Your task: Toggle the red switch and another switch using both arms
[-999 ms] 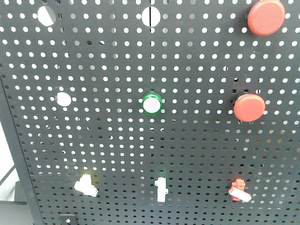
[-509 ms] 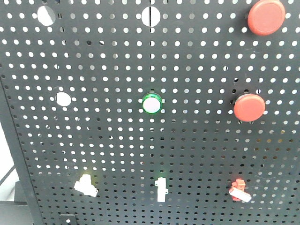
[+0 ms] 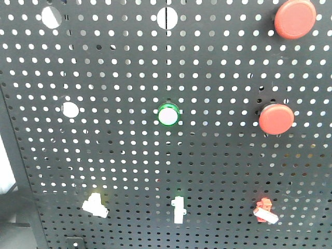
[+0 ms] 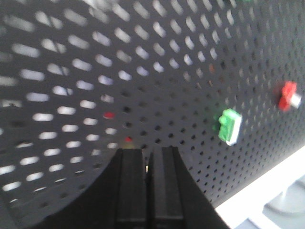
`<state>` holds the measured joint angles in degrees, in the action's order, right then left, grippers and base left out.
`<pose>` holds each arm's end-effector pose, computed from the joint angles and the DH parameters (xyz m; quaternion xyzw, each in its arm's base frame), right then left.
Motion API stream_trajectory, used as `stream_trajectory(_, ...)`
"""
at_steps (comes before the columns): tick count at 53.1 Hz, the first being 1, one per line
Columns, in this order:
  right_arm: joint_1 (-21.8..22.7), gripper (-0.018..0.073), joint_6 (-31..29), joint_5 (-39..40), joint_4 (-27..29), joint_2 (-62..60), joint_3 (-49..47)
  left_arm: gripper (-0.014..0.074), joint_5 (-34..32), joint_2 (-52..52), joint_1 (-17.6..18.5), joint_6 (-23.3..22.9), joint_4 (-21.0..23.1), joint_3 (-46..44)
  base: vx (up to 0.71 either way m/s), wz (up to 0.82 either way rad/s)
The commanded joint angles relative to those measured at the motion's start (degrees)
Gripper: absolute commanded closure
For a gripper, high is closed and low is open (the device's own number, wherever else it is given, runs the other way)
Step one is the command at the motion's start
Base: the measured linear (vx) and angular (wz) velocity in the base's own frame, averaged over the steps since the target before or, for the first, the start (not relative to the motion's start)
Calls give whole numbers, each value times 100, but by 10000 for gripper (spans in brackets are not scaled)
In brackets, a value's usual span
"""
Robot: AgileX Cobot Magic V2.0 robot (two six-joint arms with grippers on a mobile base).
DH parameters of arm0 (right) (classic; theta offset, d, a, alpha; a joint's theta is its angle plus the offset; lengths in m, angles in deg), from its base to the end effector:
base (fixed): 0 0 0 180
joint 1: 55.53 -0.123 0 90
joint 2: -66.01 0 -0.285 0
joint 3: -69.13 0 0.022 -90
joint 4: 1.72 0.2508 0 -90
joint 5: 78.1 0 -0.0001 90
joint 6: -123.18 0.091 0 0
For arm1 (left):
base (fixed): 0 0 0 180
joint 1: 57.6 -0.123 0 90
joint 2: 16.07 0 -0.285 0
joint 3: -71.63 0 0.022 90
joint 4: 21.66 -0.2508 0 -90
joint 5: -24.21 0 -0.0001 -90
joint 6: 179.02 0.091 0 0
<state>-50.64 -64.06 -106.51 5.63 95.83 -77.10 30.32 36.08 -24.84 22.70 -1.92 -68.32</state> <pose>0.0586 0.0006 0.3930 0.0046 0.7181 -0.0125 0.6958 0.1383 -0.0930 0.3477 0.2371 0.7162 -0.1867 0.6293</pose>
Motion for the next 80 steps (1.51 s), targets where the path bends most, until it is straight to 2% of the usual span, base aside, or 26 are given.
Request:
stream_trajectory(1, 44, 566, -31, 240, 9, 86, -177, 594, -813, 231, 40, 70, 89, -216, 0, 0)
stream_trajectory(27, 44, 566, -31, 74, -3, 86, -177, 594, -1950, 1606, 40, 80, 53, -216, 0, 0)
stream_trajectory(44, 44, 566, -31, -62, -3, 86, -177, 594, -1393, 1916, 40, 17, 100, -136, 0, 0)
stream_trajectory(52, 44, 566, -31, -76, -3, 86, -177, 594, -1526, 1901, 40, 16, 107, 229, 0, 0)
stream_trajectory(62, 44, 566, -31, -75, 8, 86, -177, 594, -1650, 1901, 40, -153, 417, 612, 0, 0)
stream_trajectory(80, 44, 566, -31, -75, 199, 86, -177, 594, -1909, 1901, 40, -127, 607, 1138, 0, 0)
